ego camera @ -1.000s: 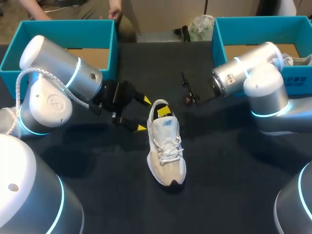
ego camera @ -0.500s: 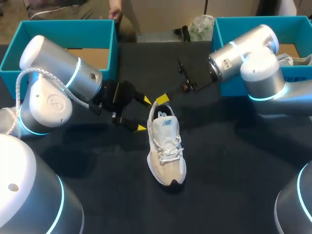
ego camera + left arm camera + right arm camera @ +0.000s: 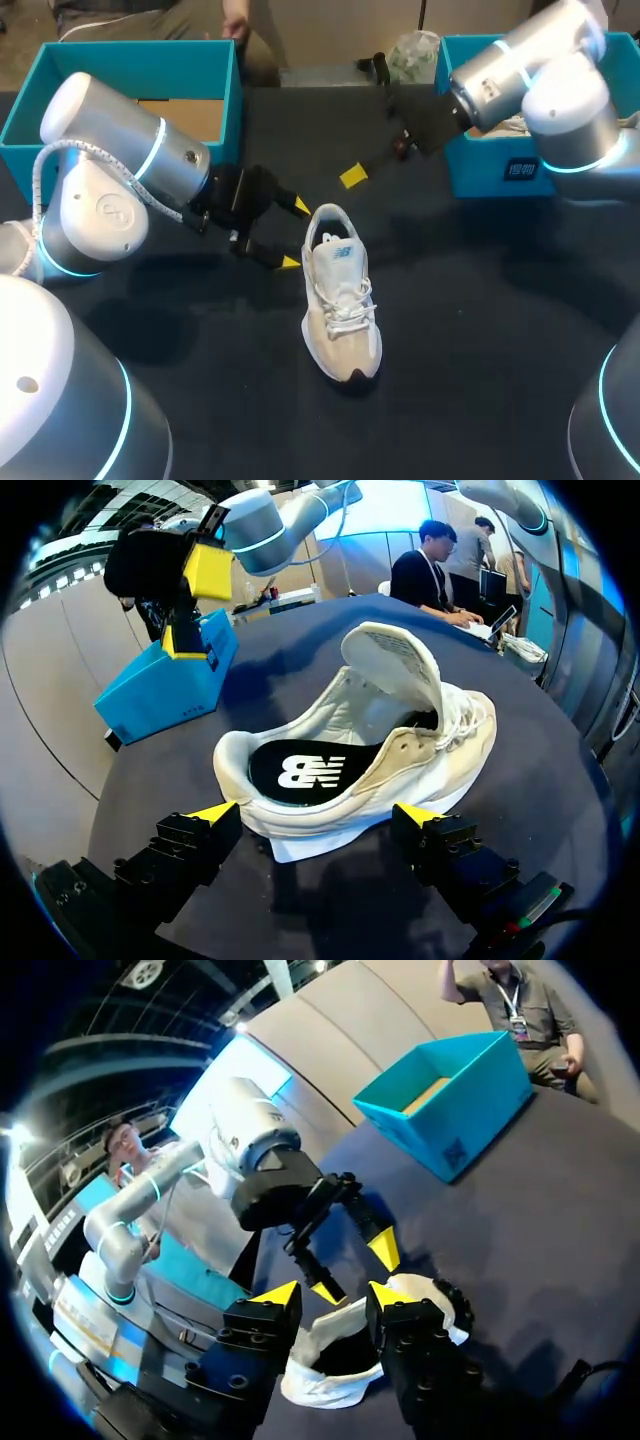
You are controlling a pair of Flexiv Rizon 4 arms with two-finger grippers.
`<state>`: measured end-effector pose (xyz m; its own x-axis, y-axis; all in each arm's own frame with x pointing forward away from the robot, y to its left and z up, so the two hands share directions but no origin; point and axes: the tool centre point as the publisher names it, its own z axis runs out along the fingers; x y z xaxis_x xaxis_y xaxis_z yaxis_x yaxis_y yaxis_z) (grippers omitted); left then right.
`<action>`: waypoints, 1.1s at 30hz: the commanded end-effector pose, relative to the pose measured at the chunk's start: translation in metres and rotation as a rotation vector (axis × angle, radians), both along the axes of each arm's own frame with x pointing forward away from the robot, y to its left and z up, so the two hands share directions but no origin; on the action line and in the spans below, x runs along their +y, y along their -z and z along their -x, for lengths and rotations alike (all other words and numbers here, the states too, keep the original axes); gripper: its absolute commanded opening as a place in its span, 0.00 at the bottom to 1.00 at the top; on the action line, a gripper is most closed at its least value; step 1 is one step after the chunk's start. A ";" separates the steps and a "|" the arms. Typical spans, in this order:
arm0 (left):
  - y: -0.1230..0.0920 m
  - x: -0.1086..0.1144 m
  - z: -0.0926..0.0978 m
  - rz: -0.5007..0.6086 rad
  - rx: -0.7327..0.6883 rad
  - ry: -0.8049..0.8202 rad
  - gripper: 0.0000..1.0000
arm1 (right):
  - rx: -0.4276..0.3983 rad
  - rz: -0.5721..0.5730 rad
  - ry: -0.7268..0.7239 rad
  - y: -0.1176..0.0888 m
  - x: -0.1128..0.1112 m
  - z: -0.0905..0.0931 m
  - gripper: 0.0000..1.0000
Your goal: Take the shoe out of the shoebox, open the shoe tongue, remove and reinsert the insole, then place the shoe into the shoebox
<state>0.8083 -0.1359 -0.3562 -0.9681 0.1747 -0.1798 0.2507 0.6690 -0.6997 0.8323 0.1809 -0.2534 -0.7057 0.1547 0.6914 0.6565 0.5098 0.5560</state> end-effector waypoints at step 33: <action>-0.081 0.094 -0.036 -0.100 -0.086 0.093 1.00 | 0.036 0.596 0.449 -0.037 -0.003 0.043 0.00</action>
